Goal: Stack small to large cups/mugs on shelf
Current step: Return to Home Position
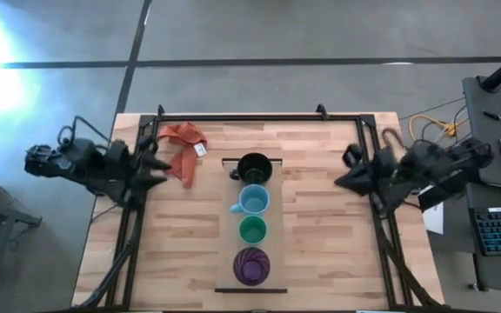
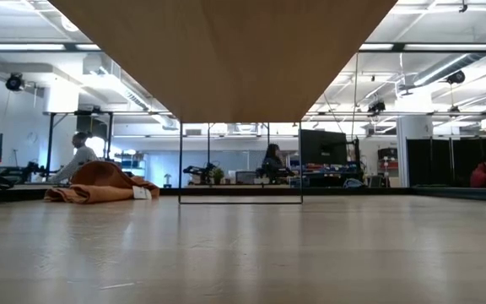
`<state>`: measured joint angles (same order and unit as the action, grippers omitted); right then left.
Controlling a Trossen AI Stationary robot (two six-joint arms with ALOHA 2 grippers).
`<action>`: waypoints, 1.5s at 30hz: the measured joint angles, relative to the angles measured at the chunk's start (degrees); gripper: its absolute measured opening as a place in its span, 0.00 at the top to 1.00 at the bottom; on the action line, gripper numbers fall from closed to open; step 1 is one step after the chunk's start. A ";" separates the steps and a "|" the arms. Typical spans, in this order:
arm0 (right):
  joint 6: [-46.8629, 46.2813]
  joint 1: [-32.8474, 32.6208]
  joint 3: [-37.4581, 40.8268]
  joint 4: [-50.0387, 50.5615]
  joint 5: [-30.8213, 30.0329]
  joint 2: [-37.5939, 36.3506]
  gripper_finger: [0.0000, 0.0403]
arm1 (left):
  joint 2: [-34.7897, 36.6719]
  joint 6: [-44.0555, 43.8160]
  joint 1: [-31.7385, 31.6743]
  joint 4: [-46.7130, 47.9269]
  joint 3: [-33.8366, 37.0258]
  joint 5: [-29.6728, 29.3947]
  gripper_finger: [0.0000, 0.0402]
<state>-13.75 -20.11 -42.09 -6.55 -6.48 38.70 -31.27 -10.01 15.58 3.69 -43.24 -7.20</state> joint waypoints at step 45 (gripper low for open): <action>-5.82 1.39 40.52 6.52 -11.15 -33.48 0.98 | 27.47 -21.12 -0.66 -7.40 42.74 -37.88 0.66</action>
<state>-19.57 -18.72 -1.56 -0.03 -17.63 5.23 -3.80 -31.12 14.92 -3.71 -0.50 -45.08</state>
